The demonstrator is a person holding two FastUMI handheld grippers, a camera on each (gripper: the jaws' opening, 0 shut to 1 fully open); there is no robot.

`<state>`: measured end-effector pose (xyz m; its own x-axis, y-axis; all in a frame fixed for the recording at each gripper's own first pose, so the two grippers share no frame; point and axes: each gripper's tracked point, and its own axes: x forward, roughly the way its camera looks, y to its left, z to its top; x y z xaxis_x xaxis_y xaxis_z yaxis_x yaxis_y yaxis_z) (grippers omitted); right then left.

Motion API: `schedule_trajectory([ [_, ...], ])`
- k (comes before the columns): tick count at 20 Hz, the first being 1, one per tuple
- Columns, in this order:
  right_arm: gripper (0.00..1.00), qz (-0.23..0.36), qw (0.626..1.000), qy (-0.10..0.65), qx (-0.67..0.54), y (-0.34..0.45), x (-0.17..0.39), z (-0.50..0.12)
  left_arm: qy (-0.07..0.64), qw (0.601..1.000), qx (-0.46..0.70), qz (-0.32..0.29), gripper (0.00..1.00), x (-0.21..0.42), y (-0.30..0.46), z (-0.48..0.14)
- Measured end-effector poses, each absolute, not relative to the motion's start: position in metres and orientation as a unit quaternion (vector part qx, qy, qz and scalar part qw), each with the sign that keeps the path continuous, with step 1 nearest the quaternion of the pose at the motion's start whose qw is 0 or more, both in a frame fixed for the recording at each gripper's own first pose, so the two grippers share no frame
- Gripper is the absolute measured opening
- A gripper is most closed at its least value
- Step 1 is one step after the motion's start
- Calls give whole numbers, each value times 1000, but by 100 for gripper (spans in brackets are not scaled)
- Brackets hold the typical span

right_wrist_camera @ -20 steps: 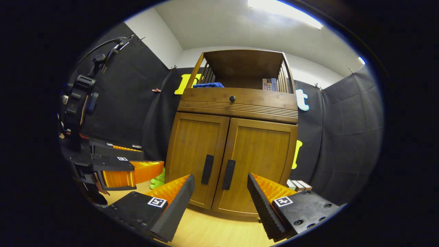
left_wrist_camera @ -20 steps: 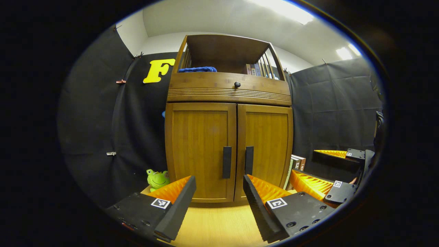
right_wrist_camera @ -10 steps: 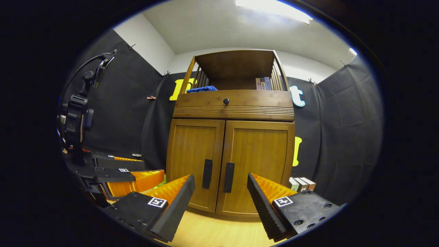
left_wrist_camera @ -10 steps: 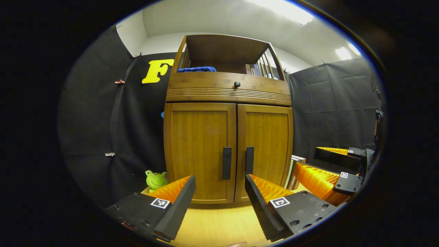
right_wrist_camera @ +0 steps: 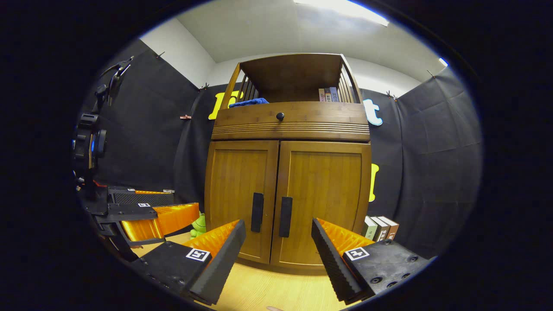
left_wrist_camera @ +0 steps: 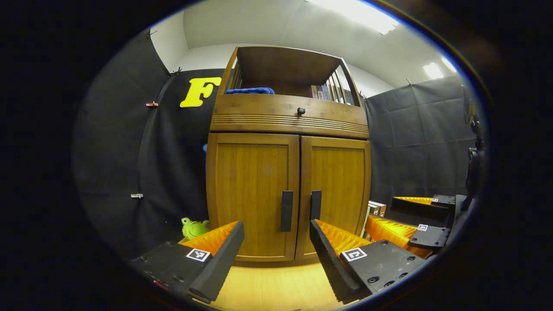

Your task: Open the right door of the double-door shoe cabinet with the right hand, and open the left door with the left hand.

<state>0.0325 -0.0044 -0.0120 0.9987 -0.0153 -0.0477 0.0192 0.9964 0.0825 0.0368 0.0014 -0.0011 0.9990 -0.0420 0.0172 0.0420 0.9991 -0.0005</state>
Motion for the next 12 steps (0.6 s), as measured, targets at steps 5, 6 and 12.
schedule_trajectory([
  [5,97,-6,999,28,32,0,54,-15,0,999,6,-32,95,39,0,-10],
  [6,97,-6,999,28,30,0,62,-18,-2,999,5,-33,94,39,1,-10],
  [12,97,-12,999,23,41,4,115,-23,-15,999,4,-48,95,31,11,-9],
])
